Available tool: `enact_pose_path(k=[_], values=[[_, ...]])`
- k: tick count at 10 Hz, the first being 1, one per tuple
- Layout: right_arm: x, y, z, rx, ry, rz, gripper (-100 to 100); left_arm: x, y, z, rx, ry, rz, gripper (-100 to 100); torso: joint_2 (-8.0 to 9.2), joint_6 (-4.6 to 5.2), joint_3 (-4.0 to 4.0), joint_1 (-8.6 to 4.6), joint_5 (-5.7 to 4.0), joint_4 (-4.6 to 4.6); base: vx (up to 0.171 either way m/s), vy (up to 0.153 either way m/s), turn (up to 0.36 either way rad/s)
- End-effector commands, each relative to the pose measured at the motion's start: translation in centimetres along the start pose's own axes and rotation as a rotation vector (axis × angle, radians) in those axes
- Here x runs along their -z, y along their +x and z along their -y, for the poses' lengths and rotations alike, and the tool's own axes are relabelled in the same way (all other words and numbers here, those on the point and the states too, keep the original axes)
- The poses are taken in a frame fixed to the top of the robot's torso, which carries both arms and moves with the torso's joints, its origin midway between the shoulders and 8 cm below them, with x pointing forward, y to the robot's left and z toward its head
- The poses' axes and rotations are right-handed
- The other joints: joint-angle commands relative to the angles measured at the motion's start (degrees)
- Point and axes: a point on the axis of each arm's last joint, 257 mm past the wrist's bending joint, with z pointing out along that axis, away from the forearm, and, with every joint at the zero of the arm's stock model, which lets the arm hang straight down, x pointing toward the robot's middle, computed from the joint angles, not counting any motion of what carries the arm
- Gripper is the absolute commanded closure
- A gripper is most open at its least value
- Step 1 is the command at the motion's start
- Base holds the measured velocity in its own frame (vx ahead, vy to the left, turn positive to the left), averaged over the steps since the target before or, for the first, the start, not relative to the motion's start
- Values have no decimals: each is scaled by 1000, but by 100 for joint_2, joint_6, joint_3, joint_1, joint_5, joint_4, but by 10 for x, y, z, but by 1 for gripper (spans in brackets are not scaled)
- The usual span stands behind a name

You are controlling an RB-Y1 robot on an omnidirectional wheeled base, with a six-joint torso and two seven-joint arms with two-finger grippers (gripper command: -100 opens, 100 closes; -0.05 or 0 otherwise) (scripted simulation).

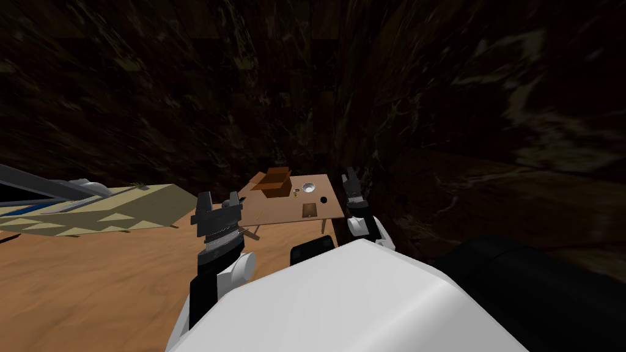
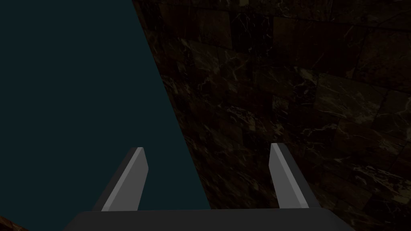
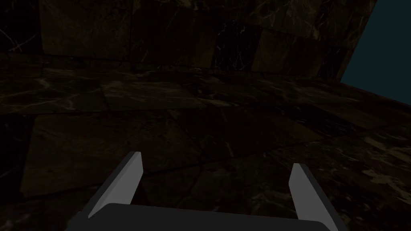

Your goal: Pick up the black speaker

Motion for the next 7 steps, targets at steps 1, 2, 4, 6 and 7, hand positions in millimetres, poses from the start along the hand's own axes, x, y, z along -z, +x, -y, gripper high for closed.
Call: enact_pose_path(k=[1, 2, 4, 6, 7], values=[[9, 6, 19, 42, 43, -45, -100, 0, 0, 0, 0, 0, 0, 0, 0, 0, 0, 0, 0, 0, -30, 80, 8], [14, 8, 29, 61, 67, -66, -100, 0, 0, 0, 0, 0, 0, 0, 9, 0, 5, 24, 4, 1, -36, 133, -6], [29, 14, 56, 111, 128, -120, -100, 0, 0, 0, 0, 0, 0, 0, 17, 0, 9, 49, 11, 3, -44, 139, 10], [50, 20, 87, 171, 198, -189, -100, 0, 0, 0, 0, 0, 0, 0, 22, -1, 12, 57, 13, 4, -57, 143, 24], [52, 20, 92, 171, 208, -191, -100, 0, 0, 0, 0, 0, 0, 0, 23, 0, 13, 50, 12, 5, -35, 78, 5]])
